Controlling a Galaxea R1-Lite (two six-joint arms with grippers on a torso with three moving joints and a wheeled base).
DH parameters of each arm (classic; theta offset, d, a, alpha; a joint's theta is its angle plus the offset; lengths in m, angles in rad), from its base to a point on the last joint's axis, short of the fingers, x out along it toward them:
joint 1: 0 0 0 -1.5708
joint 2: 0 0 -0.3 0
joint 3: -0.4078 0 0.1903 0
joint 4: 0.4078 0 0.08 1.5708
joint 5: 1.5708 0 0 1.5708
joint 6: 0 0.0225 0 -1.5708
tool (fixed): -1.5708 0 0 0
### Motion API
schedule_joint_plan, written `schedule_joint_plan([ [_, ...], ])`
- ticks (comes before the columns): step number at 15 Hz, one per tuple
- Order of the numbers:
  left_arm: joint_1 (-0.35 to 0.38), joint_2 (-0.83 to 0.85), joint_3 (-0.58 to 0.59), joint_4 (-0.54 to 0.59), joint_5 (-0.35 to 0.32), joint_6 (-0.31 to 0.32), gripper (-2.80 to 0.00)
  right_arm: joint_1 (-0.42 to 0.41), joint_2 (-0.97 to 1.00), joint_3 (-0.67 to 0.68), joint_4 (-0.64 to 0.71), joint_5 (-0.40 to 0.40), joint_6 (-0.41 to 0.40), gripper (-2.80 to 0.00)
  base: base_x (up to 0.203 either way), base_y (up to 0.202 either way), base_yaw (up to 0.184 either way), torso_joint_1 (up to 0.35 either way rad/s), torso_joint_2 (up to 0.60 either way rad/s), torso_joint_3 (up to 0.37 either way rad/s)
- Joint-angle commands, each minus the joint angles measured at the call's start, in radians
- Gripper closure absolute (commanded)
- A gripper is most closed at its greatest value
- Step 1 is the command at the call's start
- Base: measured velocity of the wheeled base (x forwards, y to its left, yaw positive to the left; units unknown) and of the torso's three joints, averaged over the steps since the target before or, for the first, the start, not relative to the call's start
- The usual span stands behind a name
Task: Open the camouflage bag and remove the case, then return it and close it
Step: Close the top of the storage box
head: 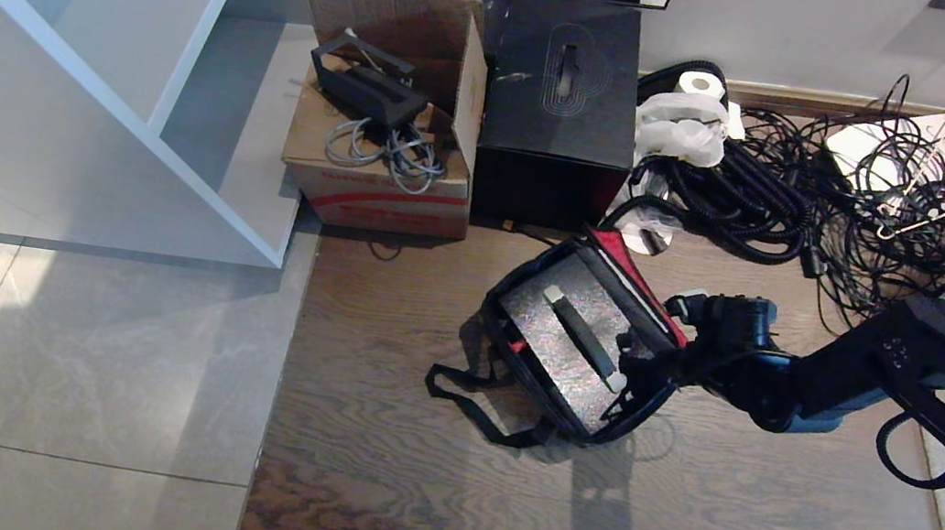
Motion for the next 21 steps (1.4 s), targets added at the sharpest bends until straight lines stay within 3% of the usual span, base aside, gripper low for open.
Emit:
schedule_joint_plan([
  [1,0.0,0.0,0.0,0.0,0.0,0.001,0.0,-0.005,0.006,-0.089,-0.008,0.031,-0.063,0.0,0.0,0.0,0.0,0.0,0.0,0.0],
  [4,0.0,0.0,0.0,0.0,0.0,0.0,0.0,0.004,0.001,-0.079,-0.04,0.05,-0.1,0.0,0.0,0.0,0.0,0.0,0.0,0.0],
  [5,0.0,0.0,0.0,0.0,0.0,0.001,0.0,0.011,0.0,-0.077,-0.049,0.053,-0.099,-2.8,0.0,0.0,0.0,0.0,0.0,0.0],
  [11,0.0,0.0,0.0,0.0,0.0,0.001,0.0,0.058,-0.06,-0.019,-0.086,0.048,-0.1,-2.8,0.0,0.0,0.0,0.0,0.0,0.0],
  [18,0.0,0.0,0.0,0.0,0.0,0.0,0.0,0.218,-0.133,0.188,-0.015,0.053,-0.081,-2.8,0.0,0.0,0.0,0.0,0.0,0.0],
  [20,0.0,0.0,0.0,0.0,0.0,0.001,0.0,0.269,-0.084,0.186,-0.012,0.053,0.055,-2.8,0.0,0.0,0.0,0.0,0.0,0.0],
  [21,0.0,0.0,0.0,0.0,0.0,-0.001,0.0,0.286,-0.066,0.191,-0.011,0.052,0.086,-2.8,0.0,0.0,0.0,0.0,0.0,0.0],
])
